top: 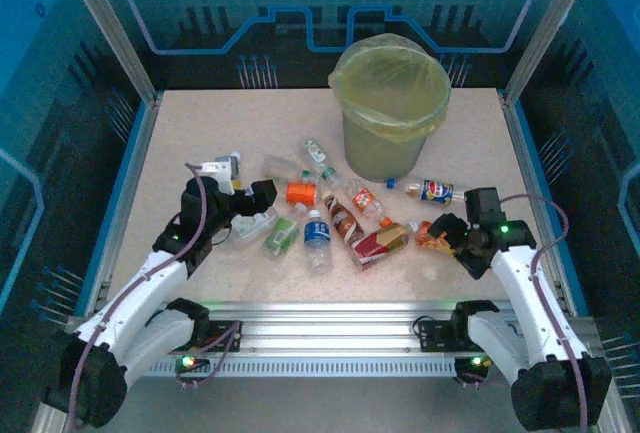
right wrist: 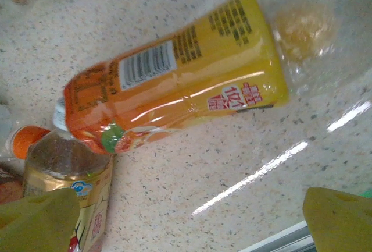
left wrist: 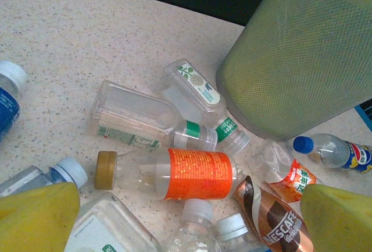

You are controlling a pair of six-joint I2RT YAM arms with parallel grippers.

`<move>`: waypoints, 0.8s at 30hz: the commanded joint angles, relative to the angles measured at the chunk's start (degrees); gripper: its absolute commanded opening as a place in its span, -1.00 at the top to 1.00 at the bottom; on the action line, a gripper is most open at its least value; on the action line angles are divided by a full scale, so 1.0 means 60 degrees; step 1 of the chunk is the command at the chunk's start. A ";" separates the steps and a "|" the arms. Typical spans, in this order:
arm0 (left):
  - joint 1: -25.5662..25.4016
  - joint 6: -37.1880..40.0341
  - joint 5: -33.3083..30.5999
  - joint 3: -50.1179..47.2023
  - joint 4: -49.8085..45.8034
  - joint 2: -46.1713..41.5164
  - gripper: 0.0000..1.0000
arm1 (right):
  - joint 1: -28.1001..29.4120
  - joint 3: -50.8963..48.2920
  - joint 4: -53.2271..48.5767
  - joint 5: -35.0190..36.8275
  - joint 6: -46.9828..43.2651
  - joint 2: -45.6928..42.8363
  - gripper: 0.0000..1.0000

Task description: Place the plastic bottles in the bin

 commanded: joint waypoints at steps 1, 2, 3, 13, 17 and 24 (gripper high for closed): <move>-0.0071 0.0060 0.0346 0.0293 -0.0078 0.0025 -0.98 | 0.0025 -0.0469 0.0607 -0.0351 0.1496 -0.0009 -0.99; -0.0071 0.0072 0.0378 0.0280 -0.0094 0.0003 -0.98 | 0.0028 -0.0558 0.0790 -0.0270 0.1677 -0.0037 -0.99; -0.0079 0.0086 0.0408 0.0253 -0.0108 -0.0025 -0.98 | 0.0016 -0.0624 0.0961 -0.0191 0.1836 -0.0058 -0.99; -0.0063 0.0151 0.0542 0.0066 -0.0191 -0.0249 -0.98 | -0.0060 -0.1097 0.2315 0.0487 0.2583 0.0412 -0.99; -0.0071 0.0174 0.0613 0.0088 -0.0195 -0.0236 -0.98 | -0.0202 -0.1114 0.2821 0.0716 0.2610 0.1043 -0.99; -0.0071 0.0159 0.0644 0.0064 -0.0251 -0.0280 -0.98 | -0.0586 -0.0959 0.3164 0.1154 0.2362 0.2093 -1.00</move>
